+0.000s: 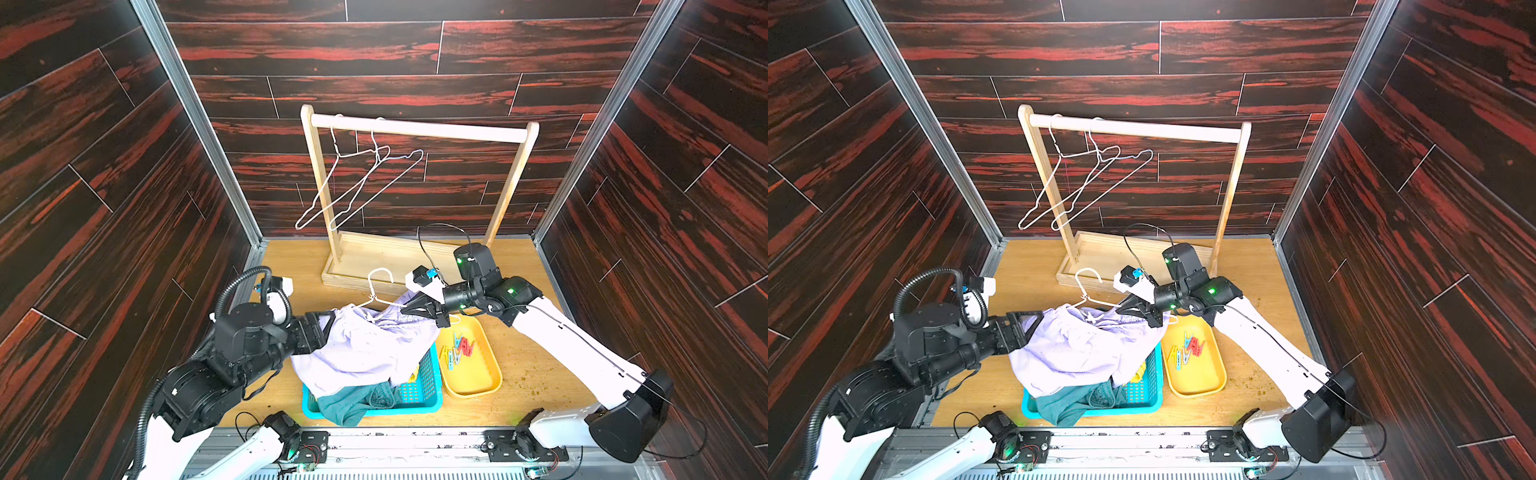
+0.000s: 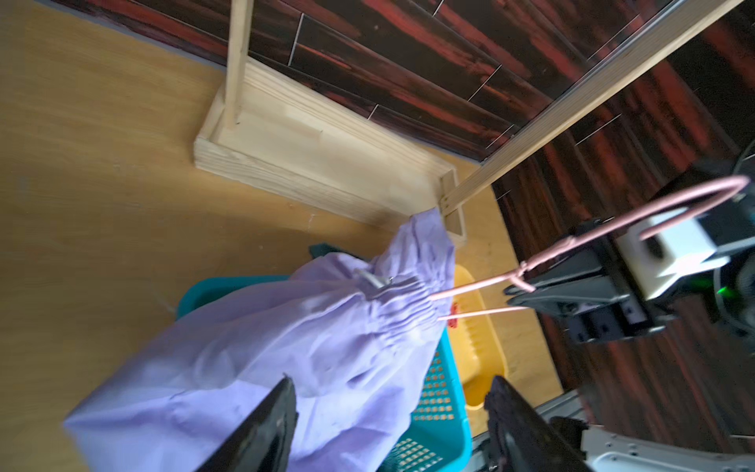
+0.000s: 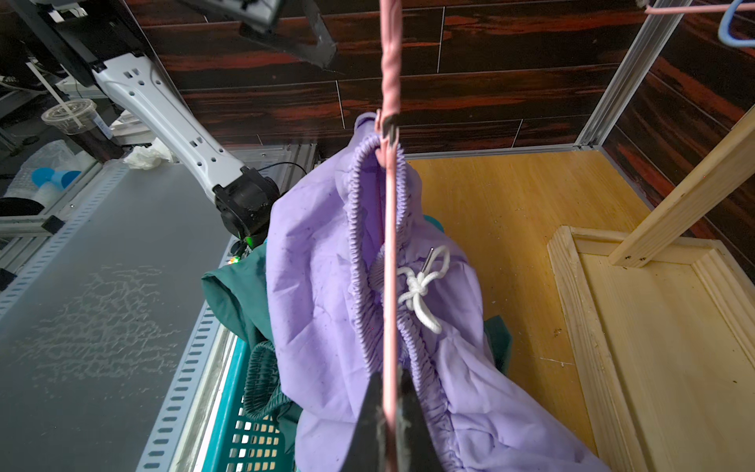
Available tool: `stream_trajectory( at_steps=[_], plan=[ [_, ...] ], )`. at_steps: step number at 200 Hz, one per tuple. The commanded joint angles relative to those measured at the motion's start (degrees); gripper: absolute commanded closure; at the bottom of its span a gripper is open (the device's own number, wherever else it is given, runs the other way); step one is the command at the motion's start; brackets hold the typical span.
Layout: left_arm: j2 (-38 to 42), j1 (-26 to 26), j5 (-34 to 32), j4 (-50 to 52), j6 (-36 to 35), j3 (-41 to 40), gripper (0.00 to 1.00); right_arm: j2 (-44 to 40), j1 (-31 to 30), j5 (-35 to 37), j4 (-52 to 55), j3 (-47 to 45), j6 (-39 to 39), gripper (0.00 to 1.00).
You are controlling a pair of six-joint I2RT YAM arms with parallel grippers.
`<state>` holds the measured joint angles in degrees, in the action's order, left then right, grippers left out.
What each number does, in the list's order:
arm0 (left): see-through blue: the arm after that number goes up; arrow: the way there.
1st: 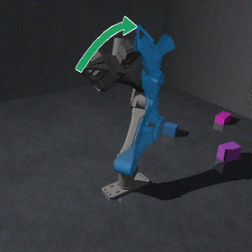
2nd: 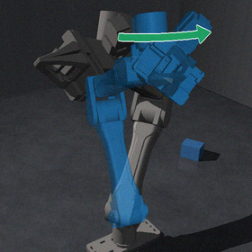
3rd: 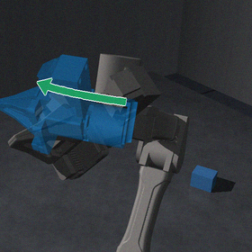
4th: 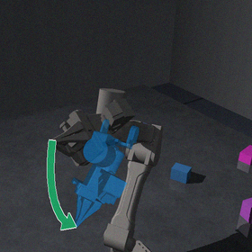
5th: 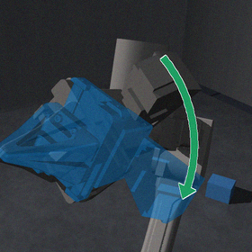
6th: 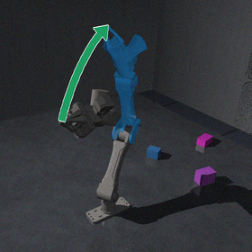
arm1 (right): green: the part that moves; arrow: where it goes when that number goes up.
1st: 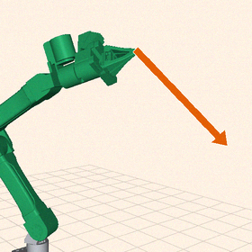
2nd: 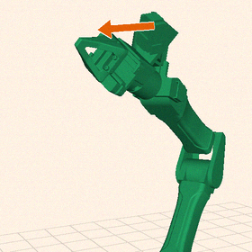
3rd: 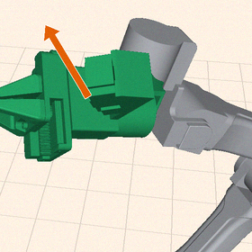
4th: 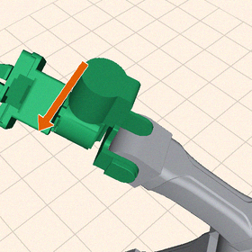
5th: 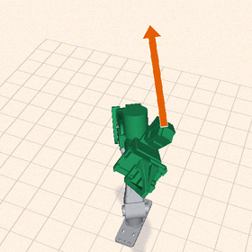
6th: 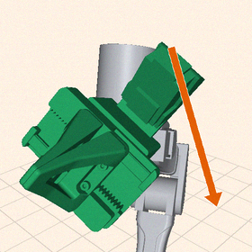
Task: Remove the clothespins securing shorts to the hanger
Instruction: Remove the shorts from the hanger.
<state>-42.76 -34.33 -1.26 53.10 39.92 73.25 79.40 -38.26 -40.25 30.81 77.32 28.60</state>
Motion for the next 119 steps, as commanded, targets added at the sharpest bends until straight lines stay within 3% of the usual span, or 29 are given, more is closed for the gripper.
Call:
stream_trajectory(
  at_steps=[1, 53, 119],
  plan=[
    [-2.06, -0.76, -1.58, -2.76, 3.22, -1.62, 0.25, -1.83, -0.49, 0.90, -0.83, -0.16, -1.25, 1.00],
    [-8.80, -5.15, -9.20, 2.16, 1.82, 4.30, 0.25, -1.59, -1.00, 1.93, -1.05, 0.29, -2.56, 1.00],
    [-12.52, -13.03, -18.20, 6.95, 6.80, 5.75, 0.27, -1.44, -1.25, 1.60, -1.21, -0.18, -2.16, 1.00]
  ],
)
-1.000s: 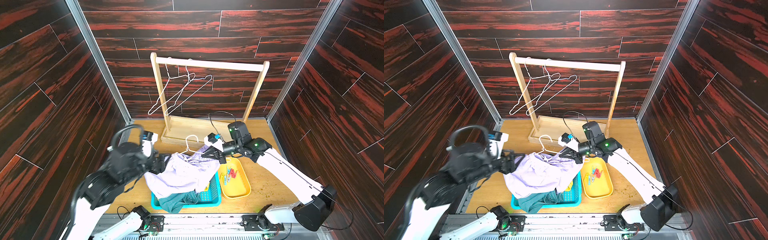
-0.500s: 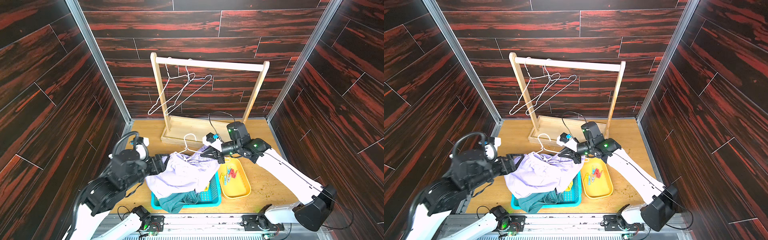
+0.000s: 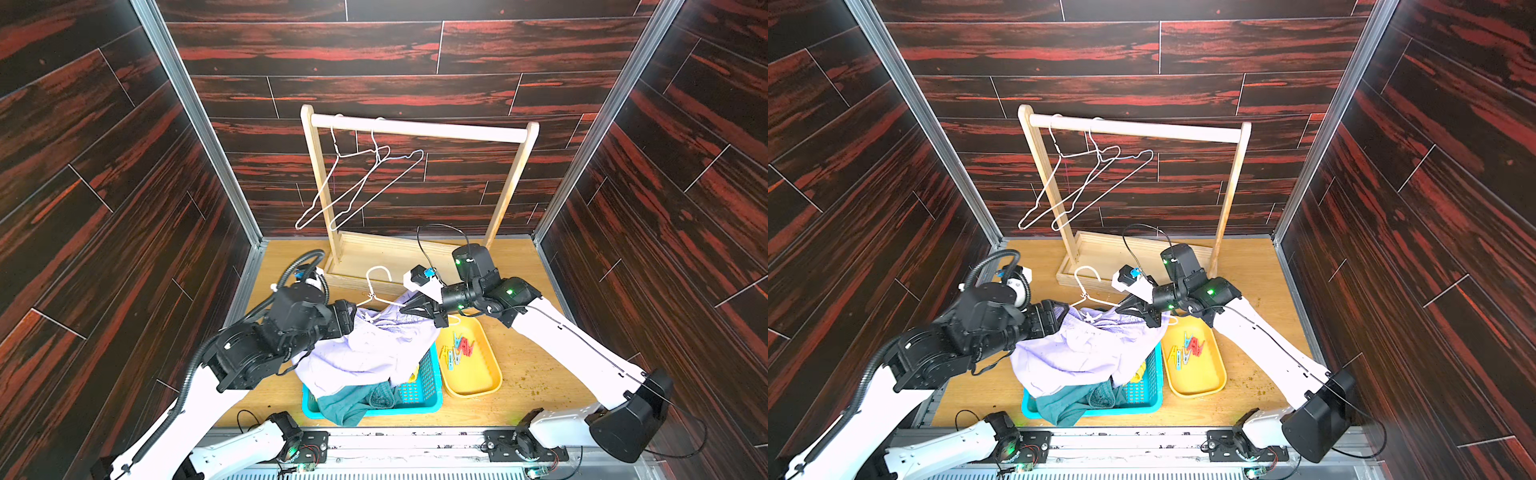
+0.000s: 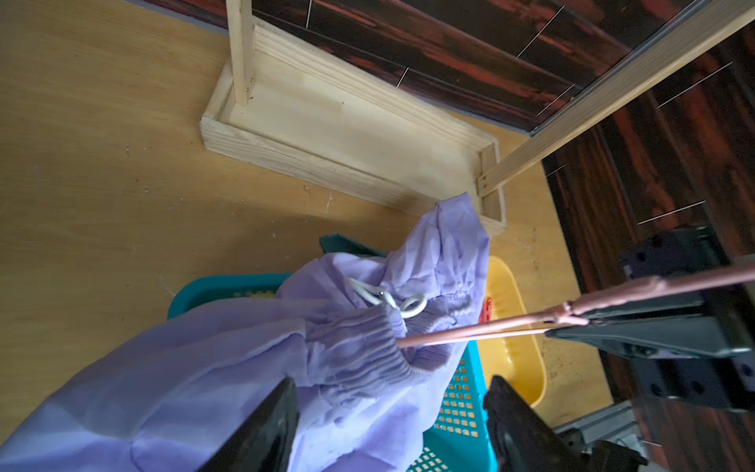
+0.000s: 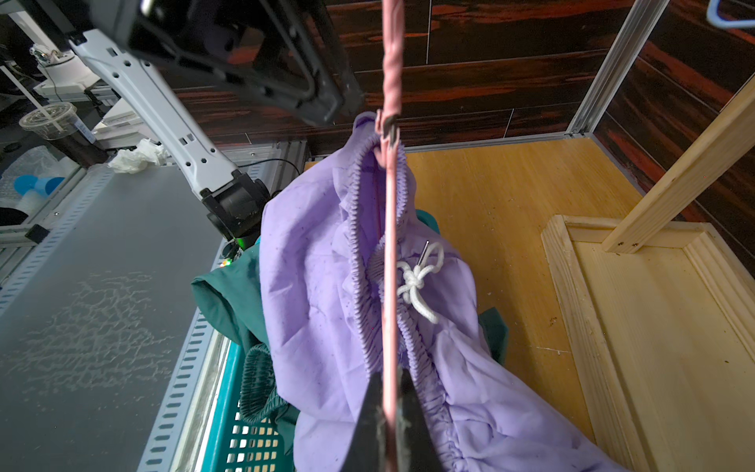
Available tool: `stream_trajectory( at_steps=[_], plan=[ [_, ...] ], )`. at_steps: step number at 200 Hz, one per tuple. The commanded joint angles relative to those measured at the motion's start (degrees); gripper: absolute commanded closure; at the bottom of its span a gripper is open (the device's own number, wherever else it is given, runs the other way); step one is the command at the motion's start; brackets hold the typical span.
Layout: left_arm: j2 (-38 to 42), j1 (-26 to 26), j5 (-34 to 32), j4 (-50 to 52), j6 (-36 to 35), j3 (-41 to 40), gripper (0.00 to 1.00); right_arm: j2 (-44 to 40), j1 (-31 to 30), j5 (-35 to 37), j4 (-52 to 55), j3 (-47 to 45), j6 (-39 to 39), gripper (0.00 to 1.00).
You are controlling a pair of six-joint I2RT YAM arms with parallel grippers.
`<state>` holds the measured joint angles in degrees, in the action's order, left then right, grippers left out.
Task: Remove the clothespins securing shorts to the hanger
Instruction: Remove the shorts from the hanger.
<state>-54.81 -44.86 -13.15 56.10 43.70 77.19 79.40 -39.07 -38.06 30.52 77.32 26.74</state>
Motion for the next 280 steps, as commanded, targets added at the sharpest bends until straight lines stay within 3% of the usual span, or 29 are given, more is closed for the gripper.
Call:
stream_trajectory(
  at_steps=[1, 85, 111, 152, 193, 215, 280],
  plan=[
    [-0.47, -2.55, -6.51, 3.99, 3.08, 1.82, 0.27, -1.48, -0.46, -0.64, -0.87, -0.16, -0.34, 1.00],
    [-2.81, -4.35, -15.59, 4.12, 3.77, -0.86, 0.42, -2.22, -1.97, -1.64, -1.88, -1.16, -0.73, 1.00],
    [-2.48, -4.30, -16.25, 3.19, 3.75, -1.80, 0.57, -2.82, -2.22, -1.87, -2.24, -1.82, -0.81, 1.00],
    [-2.16, -4.36, -14.23, 0.85, 4.36, -4.07, 0.59, -3.72, -2.21, -1.71, -3.25, -2.87, -0.88, 1.00],
    [-1.71, -4.35, -12.28, -1.37, 5.00, -6.10, 0.80, -4.02, -2.19, -1.58, -3.70, -3.09, -1.30, 1.00],
    [-1.53, -4.36, -11.95, -1.68, 4.99, -6.52, 1.00, -4.16, -2.20, -1.36, -3.81, -3.34, -1.52, 1.00],
    [2.45, -4.30, -14.89, -0.61, 4.92, -7.42, 1.00, -6.73, -2.21, 1.53, -2.56, -4.87, -1.95, 1.00]
  ],
)
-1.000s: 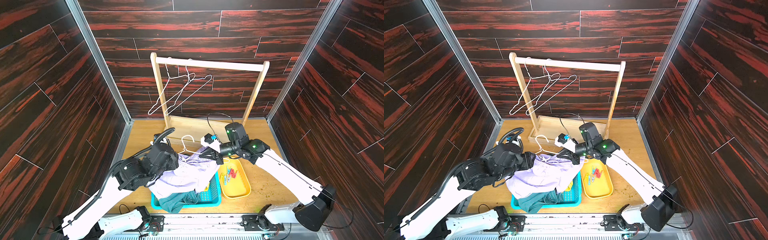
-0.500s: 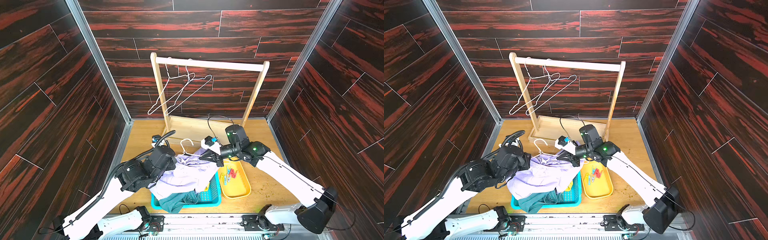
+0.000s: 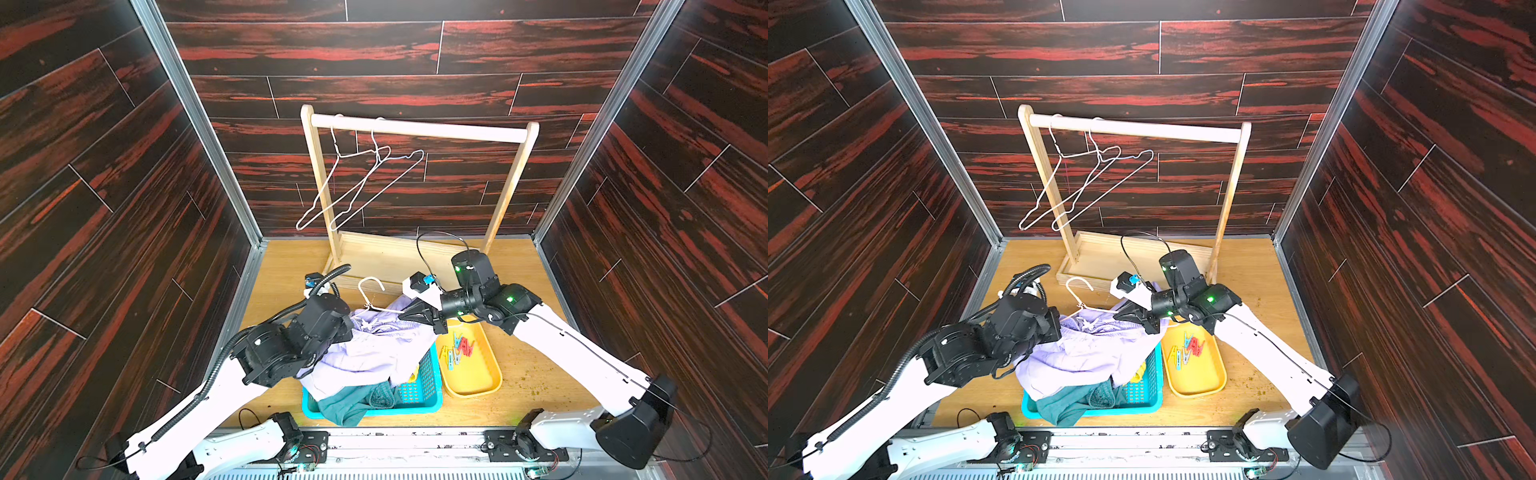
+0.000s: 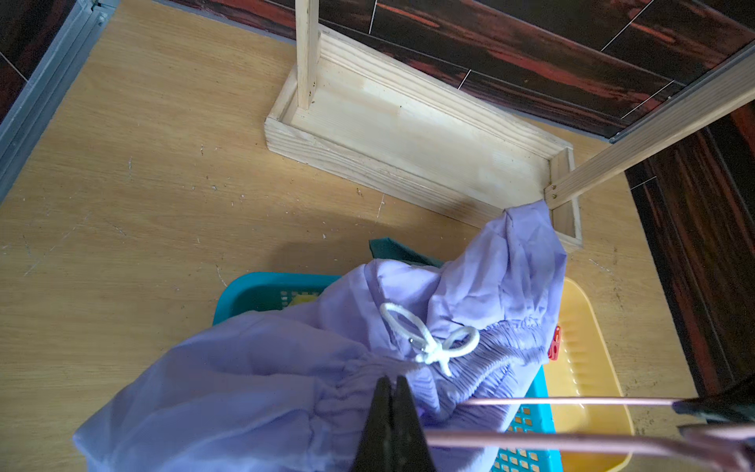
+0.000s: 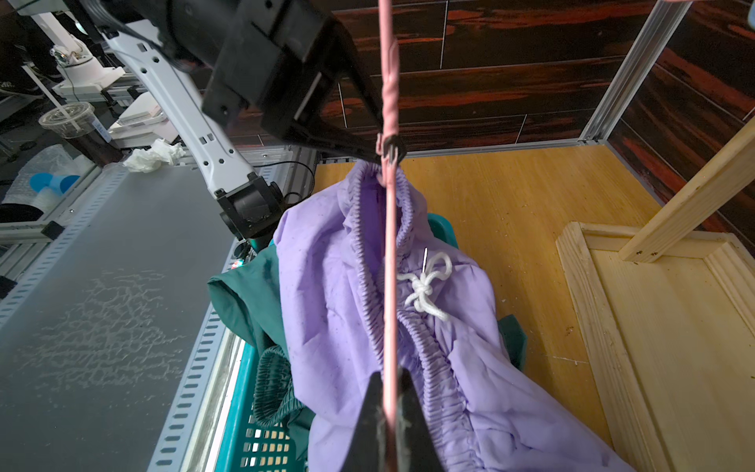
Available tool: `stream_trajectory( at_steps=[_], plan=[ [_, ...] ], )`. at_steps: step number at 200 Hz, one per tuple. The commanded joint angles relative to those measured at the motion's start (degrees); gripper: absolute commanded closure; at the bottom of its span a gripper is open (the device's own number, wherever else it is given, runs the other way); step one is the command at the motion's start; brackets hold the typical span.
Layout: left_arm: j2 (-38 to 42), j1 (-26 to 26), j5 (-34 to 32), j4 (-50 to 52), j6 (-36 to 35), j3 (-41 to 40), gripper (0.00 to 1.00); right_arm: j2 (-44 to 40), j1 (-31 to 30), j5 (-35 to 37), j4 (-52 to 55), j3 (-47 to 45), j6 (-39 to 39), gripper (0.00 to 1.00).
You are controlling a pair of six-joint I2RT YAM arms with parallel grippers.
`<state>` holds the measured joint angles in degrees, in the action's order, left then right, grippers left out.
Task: Remove the clothespins securing shorts to the hanger
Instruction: Remove the shorts from the hanger, then place the shorts in the basket.
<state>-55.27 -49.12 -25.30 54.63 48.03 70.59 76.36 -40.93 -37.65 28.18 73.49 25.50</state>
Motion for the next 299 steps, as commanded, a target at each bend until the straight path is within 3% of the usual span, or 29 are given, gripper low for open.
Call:
stream_trajectory(
  at_steps=[1, 37, 88, 125, 187, 235, 261, 299],
  plan=[
    [2.98, -0.07, -2.78, 0.84, 0.54, -0.81, 1.00, -3.72, -0.32, 1.19, -0.18, -1.10, -0.75, 1.00],
    [5.26, -0.05, -3.06, 0.51, -0.67, -1.43, 1.00, -8.42, -0.33, 6.25, 1.05, -2.90, -3.13, 1.00],
    [13.44, -0.07, -3.74, -6.28, -2.77, -5.97, 1.00, -21.45, -0.28, 17.20, 3.37, -4.88, -6.90, 1.00],
    [15.62, -0.05, -2.63, -6.05, -5.05, -5.29, 1.00, -27.20, -0.24, 31.78, 9.00, -1.29, -10.46, 1.00],
    [26.27, -0.08, 1.08, -24.03, -8.60, -13.91, 1.00, -27.56, 1.52, 54.81, 1.12, -5.58, -13.89, 1.00],
    [30.08, -0.05, 5.72, -32.68, -10.15, -17.81, 1.00, -21.75, 9.01, 44.79, 0.10, -7.93, -17.86, 1.00],
    [30.91, -0.09, 6.49, -36.92, -10.53, -19.58, 1.00, -19.33, 9.10, 37.28, -0.52, -9.53, -19.14, 1.00],
    [27.47, -0.07, 6.47, -40.90, -13.07, -19.09, 1.00, -22.28, 6.08, 29.14, -2.65, -13.82, -29.51, 1.00]
  ],
)
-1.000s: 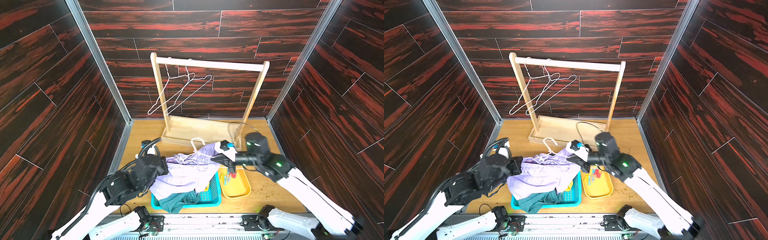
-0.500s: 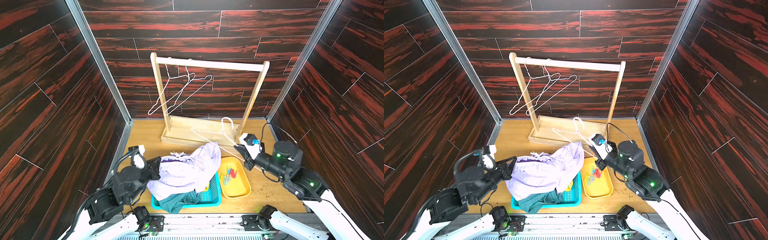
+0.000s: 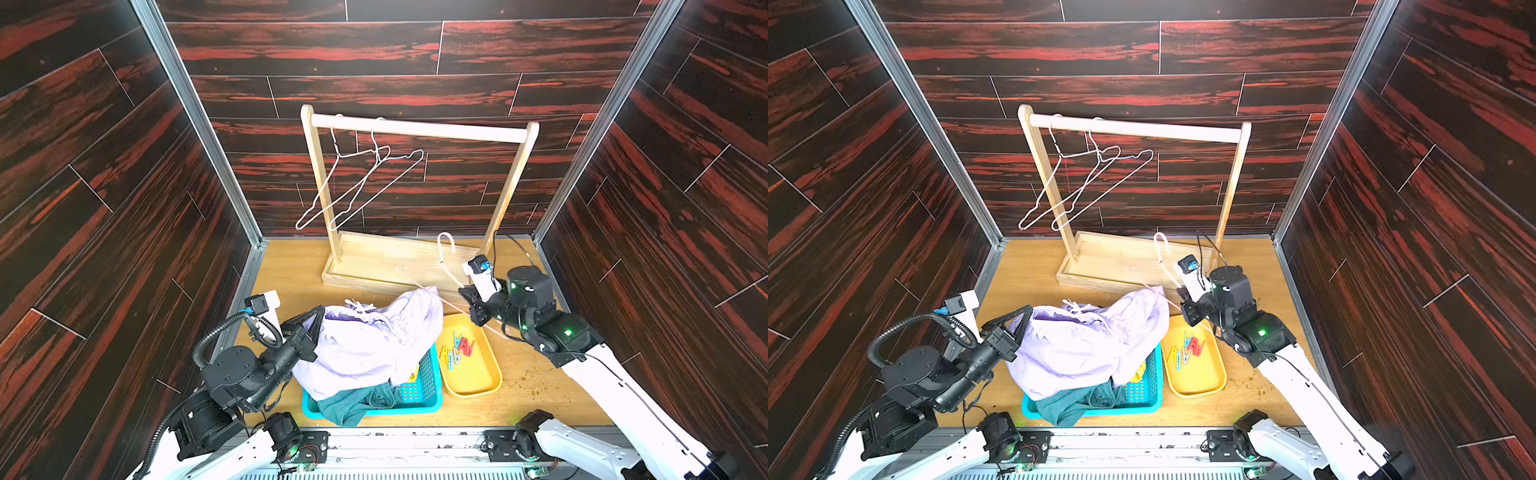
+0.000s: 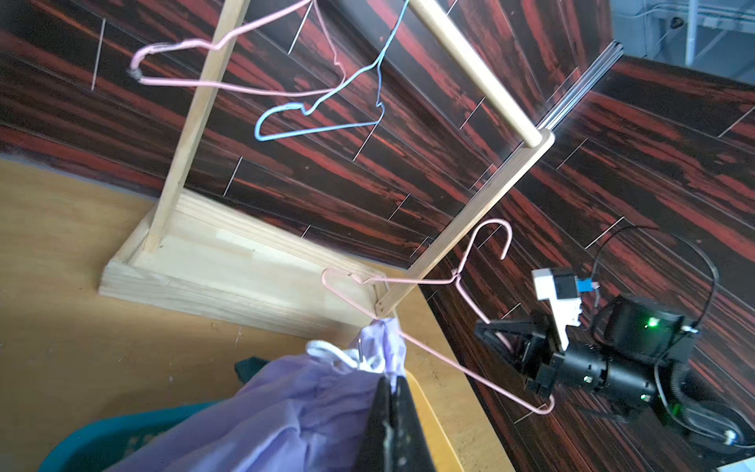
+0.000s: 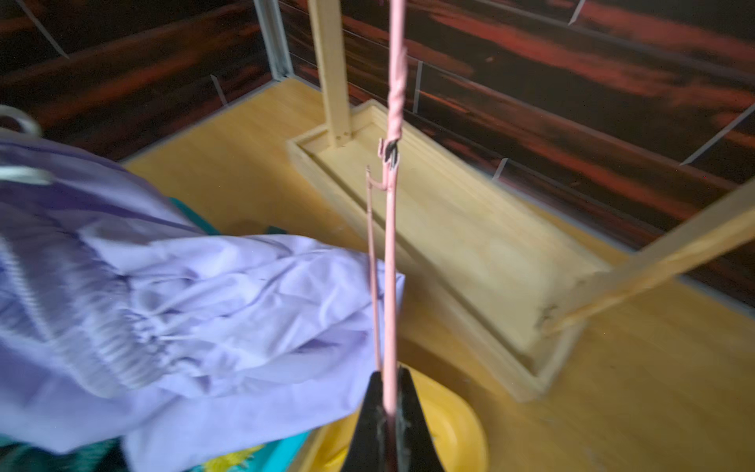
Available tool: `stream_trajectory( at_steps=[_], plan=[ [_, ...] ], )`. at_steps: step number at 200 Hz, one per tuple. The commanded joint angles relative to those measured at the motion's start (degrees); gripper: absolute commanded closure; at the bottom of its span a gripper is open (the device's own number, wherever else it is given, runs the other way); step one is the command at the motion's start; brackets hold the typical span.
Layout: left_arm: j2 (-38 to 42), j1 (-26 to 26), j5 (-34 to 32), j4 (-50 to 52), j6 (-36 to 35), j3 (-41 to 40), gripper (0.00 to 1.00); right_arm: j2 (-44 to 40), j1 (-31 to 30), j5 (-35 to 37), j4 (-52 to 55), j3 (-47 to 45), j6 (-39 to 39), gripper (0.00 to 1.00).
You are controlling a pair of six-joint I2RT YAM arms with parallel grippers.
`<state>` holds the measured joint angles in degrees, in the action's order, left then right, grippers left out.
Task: Remove the clothespins securing shorts to the hanger
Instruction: Place the shorts in the basket.
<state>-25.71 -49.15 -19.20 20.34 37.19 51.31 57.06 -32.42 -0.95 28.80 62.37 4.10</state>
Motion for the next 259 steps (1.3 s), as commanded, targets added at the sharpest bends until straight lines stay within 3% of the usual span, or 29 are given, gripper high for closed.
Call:
stream_trajectory(
  at_steps=[1, 38, 70, 114, 159, 224, 259],
  plan=[
    [-2.16, -0.05, 0.34, -6.97, -2.31, 0.15, 1.00, -3.13, -2.71, -7.61, -3.42, -2.96, -8.44, 1.00],
    [-7.12, -0.03, -0.31, -10.43, -5.09, 1.18, 1.00, -5.35, -16.94, -5.86, -9.51, -10.10, -21.10, 1.00],
    [-11.50, -0.02, 1.05, -10.12, -6.27, 2.06, 1.00, -4.32, -29.16, 2.02, -13.57, -14.34, -26.56, 1.00],
    [-14.15, -0.07, 2.54, -10.98, -3.85, -2.38, 1.00, -6.29, -29.43, 5.58, -17.94, -21.67, -31.46, 1.00],
    [-17.55, -0.12, 6.22, -17.33, 1.20, -9.83, 1.00, -14.35, -29.42, 11.61, -7.99, -19.48, -30.51, 1.00],
    [-25.72, -4.99, 5.32, -27.44, 1.15, -16.58, 1.00, -24.80, -29.45, 21.83, 23.13, 0.29, -34.97, 1.00],
    [-31.84, -8.51, 6.06, -32.31, 2.77, -20.72, 1.00, -25.90, -29.44, 28.47, 27.36, 3.73, -33.14, 1.00]
  ],
)
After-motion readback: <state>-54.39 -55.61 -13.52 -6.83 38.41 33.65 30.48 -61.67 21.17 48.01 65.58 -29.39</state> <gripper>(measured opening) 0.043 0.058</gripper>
